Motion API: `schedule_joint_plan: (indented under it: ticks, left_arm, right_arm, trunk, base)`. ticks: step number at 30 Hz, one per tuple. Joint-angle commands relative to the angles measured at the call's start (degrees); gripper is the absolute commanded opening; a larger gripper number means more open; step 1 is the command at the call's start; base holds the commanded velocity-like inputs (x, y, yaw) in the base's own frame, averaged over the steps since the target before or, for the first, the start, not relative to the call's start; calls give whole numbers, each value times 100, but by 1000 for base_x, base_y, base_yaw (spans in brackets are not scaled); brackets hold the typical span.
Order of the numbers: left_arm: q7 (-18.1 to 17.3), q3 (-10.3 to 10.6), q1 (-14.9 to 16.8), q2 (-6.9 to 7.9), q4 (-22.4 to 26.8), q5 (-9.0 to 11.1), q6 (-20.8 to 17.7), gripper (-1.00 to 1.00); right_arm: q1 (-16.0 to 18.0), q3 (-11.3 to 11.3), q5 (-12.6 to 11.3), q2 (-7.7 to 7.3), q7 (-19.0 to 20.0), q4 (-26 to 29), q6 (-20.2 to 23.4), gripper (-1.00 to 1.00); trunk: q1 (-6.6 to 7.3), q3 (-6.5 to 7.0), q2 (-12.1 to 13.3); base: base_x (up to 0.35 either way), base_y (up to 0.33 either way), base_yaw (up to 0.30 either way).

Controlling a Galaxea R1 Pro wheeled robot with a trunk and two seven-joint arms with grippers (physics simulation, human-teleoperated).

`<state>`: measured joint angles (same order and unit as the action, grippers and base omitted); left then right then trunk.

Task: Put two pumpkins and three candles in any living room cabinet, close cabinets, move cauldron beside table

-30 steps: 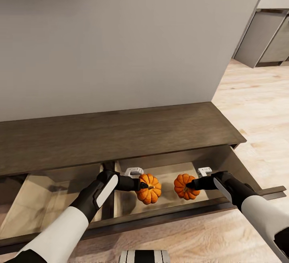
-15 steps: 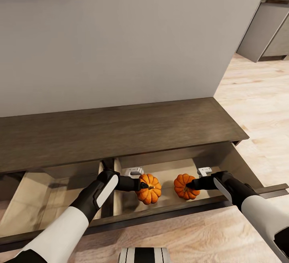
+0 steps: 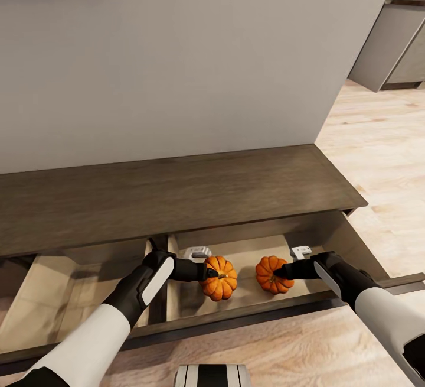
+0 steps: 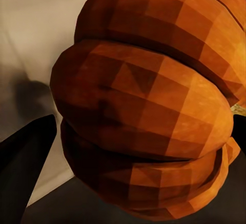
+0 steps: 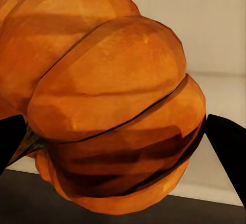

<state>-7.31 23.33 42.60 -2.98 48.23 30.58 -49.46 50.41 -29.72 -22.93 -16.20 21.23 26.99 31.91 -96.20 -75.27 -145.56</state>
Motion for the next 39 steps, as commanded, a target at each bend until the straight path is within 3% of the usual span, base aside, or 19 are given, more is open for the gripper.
schedule_joint_plan:
  ticks: [1, 4, 9, 17, 18, 33, 34, 39]
  left_arm:
    - [-33, 2, 3, 0, 2, -35, -17, -100]
    - [-34, 4, 3, 0, 2, -35, -18, -100]
    - [-34, 5, 3, 0, 2, -35, -20, -100]
    - [-34, 5, 3, 0, 2, -35, -20, -100]
    - [-34, 4, 3, 0, 2, -35, -20, -100]
    - [-26, 4, 3, 0, -4, -35, -16, -100]
    - [-26, 5, 3, 0, -5, -35, -14, 100]
    - [-25, 5, 3, 0, -76, -32, -11, 100]
  right_arm:
    - [4, -27, -22, -6, 8, 8, 20, -100]
    - [4, -28, -23, -6, 11, 8, 18, -100]
    - [4, -29, -27, -6, 12, 10, 17, -100]
    - [4, -27, -27, -6, 13, 8, 17, -100]
    - [4, -28, -27, -6, 13, 8, 17, 100]
    - [4, -32, -36, -6, 13, 12, 19, 100]
    - [4, -31, -36, -6, 13, 14, 18, 100]
    - [4, -30, -29, -6, 13, 13, 19, 100]
  trunk:
    - [1, -4, -2]
    - [1, -4, -2]
    - [-12, -115, -9]
    - [-12, -115, -9]
    - [-12, -115, -9]
    - [-12, -115, -9]
    - [-12, -115, -9]
    - [-12, -115, -9]
  base:
    - [1, 0, 0]
    - [0, 0, 0]
    - [0, 0, 0]
    - [0, 0, 0]
    - [0, 0, 0]
    - [0, 0, 0]
    - [0, 0, 0]
    - [0, 0, 0]
